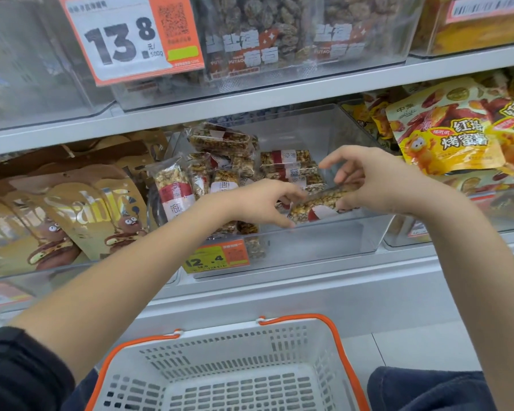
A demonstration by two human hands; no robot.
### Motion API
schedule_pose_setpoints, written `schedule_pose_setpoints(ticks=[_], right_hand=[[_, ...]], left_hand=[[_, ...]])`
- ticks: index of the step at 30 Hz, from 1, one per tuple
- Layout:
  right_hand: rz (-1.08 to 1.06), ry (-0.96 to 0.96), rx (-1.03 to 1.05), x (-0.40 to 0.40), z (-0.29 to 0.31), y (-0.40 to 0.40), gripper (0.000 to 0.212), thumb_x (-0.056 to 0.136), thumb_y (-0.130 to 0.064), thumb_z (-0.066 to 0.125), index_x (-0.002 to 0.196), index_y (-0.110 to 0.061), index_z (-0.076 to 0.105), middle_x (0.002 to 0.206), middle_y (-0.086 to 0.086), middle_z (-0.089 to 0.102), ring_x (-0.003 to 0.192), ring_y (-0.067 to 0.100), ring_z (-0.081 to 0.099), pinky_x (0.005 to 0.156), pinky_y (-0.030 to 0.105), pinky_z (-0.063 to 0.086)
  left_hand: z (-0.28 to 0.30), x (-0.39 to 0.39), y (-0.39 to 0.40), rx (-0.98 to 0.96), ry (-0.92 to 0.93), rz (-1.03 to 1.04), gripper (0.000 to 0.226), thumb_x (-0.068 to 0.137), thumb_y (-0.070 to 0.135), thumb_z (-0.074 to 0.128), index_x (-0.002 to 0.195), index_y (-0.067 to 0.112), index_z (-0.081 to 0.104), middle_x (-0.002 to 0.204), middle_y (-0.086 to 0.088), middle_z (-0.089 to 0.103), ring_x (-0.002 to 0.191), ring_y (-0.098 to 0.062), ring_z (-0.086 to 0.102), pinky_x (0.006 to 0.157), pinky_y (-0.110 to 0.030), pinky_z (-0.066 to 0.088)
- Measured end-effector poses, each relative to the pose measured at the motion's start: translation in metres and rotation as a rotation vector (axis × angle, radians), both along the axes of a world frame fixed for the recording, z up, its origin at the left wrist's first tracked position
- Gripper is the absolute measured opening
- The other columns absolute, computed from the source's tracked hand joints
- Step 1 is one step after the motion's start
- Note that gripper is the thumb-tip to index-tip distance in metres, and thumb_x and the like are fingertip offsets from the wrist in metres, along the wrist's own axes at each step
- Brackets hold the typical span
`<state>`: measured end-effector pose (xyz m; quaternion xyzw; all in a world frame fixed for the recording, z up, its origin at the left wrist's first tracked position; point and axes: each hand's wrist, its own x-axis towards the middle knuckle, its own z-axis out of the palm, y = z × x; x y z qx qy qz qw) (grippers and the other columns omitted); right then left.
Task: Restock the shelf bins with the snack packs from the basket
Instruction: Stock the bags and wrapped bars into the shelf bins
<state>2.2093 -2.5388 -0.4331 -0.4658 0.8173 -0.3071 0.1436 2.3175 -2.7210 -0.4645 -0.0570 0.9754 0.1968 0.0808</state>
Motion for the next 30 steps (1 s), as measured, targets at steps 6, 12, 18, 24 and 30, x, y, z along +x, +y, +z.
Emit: schedule_pose_setpoints(ticks=[6, 12, 18, 24, 30], right_hand=[[-0.133, -0.063, -0.272, -0.012, -0.012, -0.013, 0.017, 0.092, -0.019, 0.059, 0.107, -0.022, 0.065, 0.092, 0.007, 0.065, 0.072, 0.013, 0.056, 0.057, 0.019, 0.048], [-0.036, 0.176, -0.057, -0.022, -0.021, -0.021, 0.044, 0.086, -0.036, 0.064, 0.127, -0.031, 0.047, 0.122, 0.007, 0.05, 0.107, 0.023, 0.051, 0.085, 0.03, 0.04], [-0.056, 0.094, 0.251, -0.032, -0.047, -0.034, 0.024, 0.084, -0.024, 0.07, 0.099, -0.016, 0.053, 0.111, 0.009, 0.058, 0.086, 0.022, 0.055, 0.069, 0.03, 0.048], [-0.098, 0.095, 0.308, -0.028, -0.061, -0.058, 0.038, 0.087, -0.028, 0.067, 0.108, -0.008, 0.042, 0.107, 0.015, 0.055, 0.086, 0.032, 0.056, 0.069, 0.035, 0.04], [-0.153, 0.234, 0.342, -0.025, -0.065, -0.066, 0.049, 0.085, -0.039, 0.068, 0.113, -0.007, 0.046, 0.115, 0.019, 0.049, 0.1, 0.039, 0.056, 0.082, 0.039, 0.044]], left_hand=[[0.002, -0.007, 0.002, 0.018, 0.204, 0.058, 0.043, 0.08, 0.027, 0.074, 0.116, 0.014, 0.054, 0.105, 0.002, 0.059, 0.092, -0.015, 0.055, 0.072, -0.023, 0.04], [0.012, -0.012, 0.001, 0.118, 0.091, 0.103, 0.031, 0.084, 0.032, 0.069, 0.106, 0.012, 0.058, 0.089, 0.004, 0.058, 0.072, -0.007, 0.051, 0.063, -0.016, 0.04], [0.021, 0.0, 0.002, -0.466, 0.068, 0.011, 0.042, 0.093, 0.04, 0.054, 0.122, 0.011, 0.057, 0.117, -0.005, 0.06, 0.111, -0.022, 0.051, 0.093, -0.039, 0.045], [0.015, 0.091, 0.007, -0.565, 0.386, 0.019, 0.026, 0.091, 0.024, 0.056, 0.114, 0.018, 0.067, 0.122, 0.0, 0.061, 0.125, -0.02, 0.046, 0.115, -0.039, 0.02], [-0.01, 0.162, 0.006, -0.524, 0.467, 0.172, 0.038, 0.094, 0.033, 0.04, 0.116, 0.018, 0.066, 0.128, -0.002, 0.058, 0.13, -0.021, 0.042, 0.118, -0.04, 0.013]])
